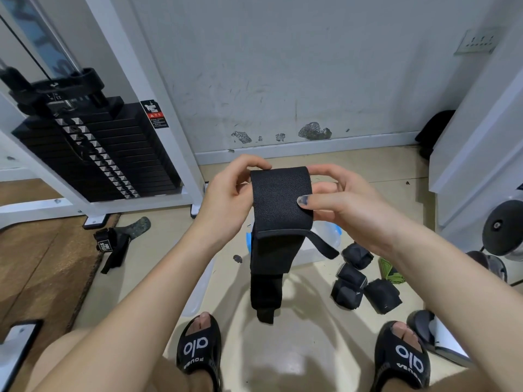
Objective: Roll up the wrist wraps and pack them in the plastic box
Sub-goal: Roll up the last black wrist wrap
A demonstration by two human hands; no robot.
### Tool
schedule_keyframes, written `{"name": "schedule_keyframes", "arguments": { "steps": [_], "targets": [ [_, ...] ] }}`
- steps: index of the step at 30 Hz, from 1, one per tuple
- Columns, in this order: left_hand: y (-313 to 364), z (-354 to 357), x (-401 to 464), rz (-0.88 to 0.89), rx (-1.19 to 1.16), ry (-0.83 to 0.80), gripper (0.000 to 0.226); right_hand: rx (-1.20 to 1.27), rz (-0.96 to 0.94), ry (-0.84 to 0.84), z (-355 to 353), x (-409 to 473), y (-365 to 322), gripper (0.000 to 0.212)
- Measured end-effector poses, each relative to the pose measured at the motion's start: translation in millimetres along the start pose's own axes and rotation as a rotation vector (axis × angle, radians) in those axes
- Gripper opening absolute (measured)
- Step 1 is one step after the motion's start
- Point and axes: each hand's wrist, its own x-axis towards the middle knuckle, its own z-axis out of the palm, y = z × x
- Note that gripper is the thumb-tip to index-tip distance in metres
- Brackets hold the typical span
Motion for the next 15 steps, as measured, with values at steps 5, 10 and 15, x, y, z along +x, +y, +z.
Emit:
{"name": "schedule_keyframes", "arguments": {
  "steps": [5,10,15],
  "targets": [
    [14,2,-2,-0.088,-0.169,0.042,0.025,-0.032,-0.036,0.039,-1,1,3,0.049],
    [16,2,-2,-0.162,-0.266,0.061,0.019,-0.114,-0.068,0.036,2,2,9,0.047],
    [18,1,-2,-0.18,-0.325,0.067,0.016,-0.191,-0.079,0.047,0,4,12,0.044]
  ]
}}
